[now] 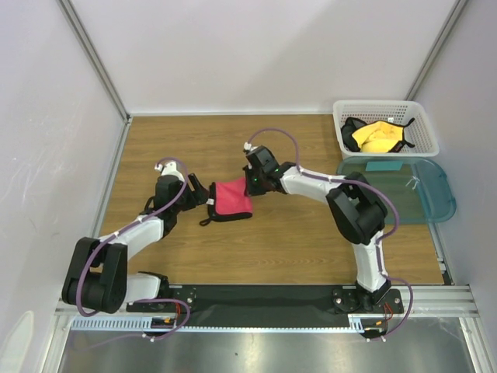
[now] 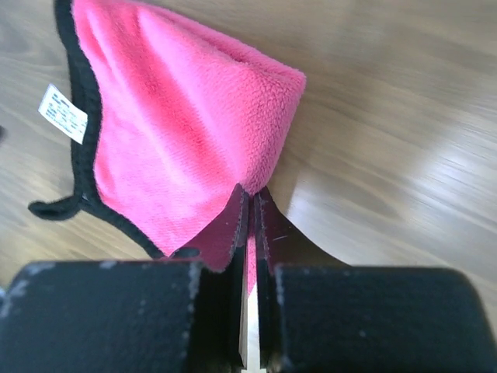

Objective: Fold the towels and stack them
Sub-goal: Neatly place the folded towel into the bin

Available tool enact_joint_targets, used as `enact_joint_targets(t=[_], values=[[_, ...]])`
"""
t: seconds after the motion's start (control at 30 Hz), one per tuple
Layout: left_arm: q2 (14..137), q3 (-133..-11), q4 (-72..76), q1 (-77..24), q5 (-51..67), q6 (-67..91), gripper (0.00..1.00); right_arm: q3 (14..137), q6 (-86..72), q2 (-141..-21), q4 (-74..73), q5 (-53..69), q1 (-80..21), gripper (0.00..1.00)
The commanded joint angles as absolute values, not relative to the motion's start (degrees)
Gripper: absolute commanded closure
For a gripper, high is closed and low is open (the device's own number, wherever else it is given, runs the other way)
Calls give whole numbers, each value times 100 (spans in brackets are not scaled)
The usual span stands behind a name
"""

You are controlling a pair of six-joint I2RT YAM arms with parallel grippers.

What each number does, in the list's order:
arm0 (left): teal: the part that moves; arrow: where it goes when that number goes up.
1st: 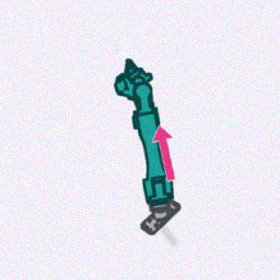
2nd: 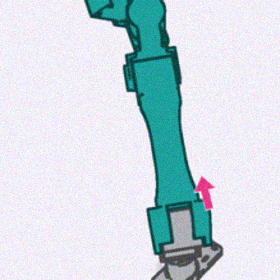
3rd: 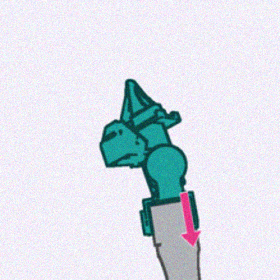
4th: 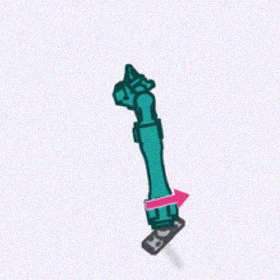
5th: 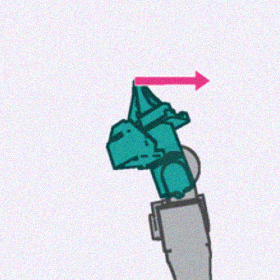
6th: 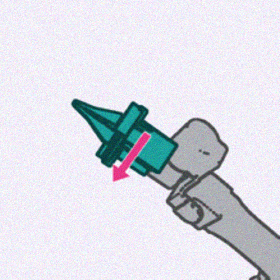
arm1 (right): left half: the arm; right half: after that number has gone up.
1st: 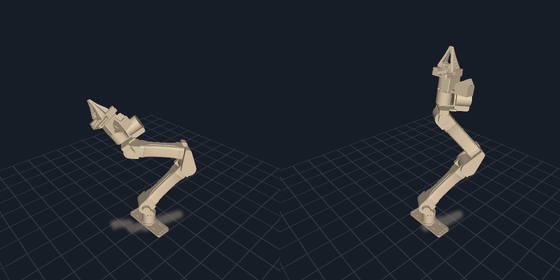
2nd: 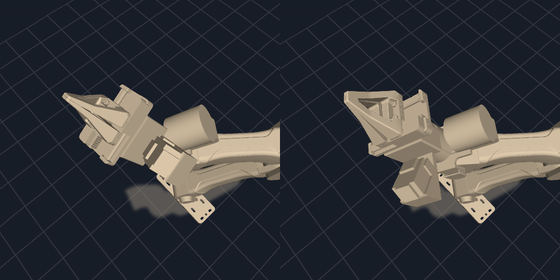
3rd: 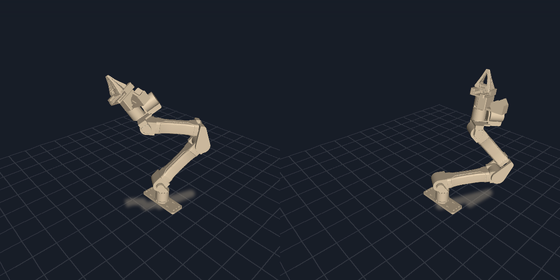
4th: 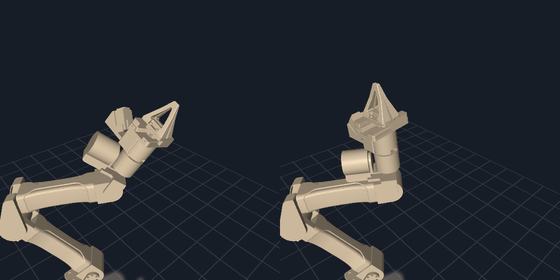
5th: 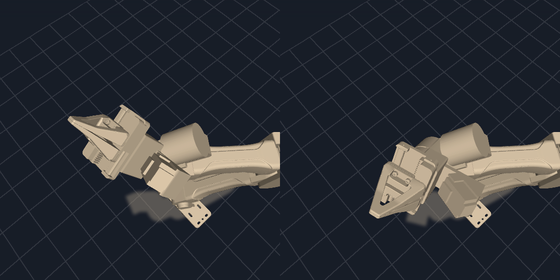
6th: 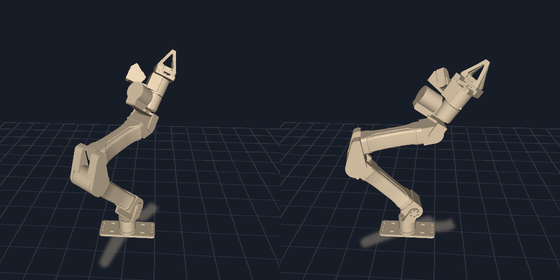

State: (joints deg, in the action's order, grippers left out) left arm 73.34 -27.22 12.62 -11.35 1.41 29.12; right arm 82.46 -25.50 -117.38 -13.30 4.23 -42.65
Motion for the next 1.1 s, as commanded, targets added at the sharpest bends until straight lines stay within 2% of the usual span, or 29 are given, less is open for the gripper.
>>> enact_joint_targets(t=[0.0,0.17,0.43,0.57,0.67,0.8,1.07], values=[[7137,-2821,1239,-1134,18,2725,22,8262,-1969,-11145,-2328,-219,-3947,100],[7022,-2812,1195,-1116,17,2681,22,8051,-1513,-10479,-3355,-693,-3297,100],[7251,-2997,1002,-1037,-114,2628,22,8279,-651,-9563,-4771,-2055,-3024,100],[7479,-3155,879,-1011,-97,2602,22,8297,-510,-9238,-5360,-1986,-2646,100],[7637,-3278,774,-984,-70,2602,23,8087,-89,-8887,-5572,-2109,-2461,100],[7910,-3497,686,-967,-44,2628,23,7787,500,-8341,-5046,-2109,-2189,100],[8043,-3709,264,-958,-61,2821,23,8332,1230,-8701,-5142,-2277,-1302,100]])
